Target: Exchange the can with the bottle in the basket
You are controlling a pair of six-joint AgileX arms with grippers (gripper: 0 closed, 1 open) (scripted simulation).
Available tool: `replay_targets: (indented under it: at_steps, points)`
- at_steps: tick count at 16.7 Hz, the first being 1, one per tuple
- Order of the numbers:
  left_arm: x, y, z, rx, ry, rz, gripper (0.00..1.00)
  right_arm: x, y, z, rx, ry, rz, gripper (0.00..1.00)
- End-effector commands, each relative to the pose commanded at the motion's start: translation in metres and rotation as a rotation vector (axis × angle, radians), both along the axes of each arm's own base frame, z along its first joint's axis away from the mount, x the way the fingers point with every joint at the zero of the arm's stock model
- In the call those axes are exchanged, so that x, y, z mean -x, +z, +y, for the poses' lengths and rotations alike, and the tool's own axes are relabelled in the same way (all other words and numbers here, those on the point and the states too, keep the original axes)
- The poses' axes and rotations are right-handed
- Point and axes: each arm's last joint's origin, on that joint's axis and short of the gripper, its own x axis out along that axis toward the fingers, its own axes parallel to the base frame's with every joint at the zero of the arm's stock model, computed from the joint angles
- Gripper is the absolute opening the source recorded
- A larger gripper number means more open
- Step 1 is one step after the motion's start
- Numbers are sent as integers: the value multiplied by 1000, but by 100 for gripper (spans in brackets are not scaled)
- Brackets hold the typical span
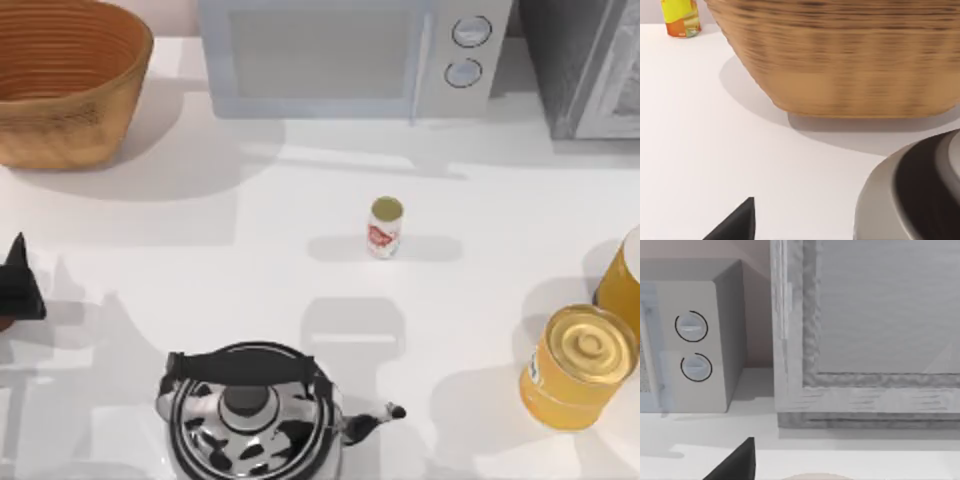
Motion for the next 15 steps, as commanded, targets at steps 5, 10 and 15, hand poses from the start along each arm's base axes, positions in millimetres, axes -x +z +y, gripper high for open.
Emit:
replay_targets:
  at_steps: [5,10,15]
  points:
    - [0,0,0,0,0,0,62,0,0,0,0,0,0,100]
    - [0,0,0,0,0,0,25,0,0,0,0,0,0,100]
    - [0,0,0,0,0,0,0,0,0,0,0,0,0,100]
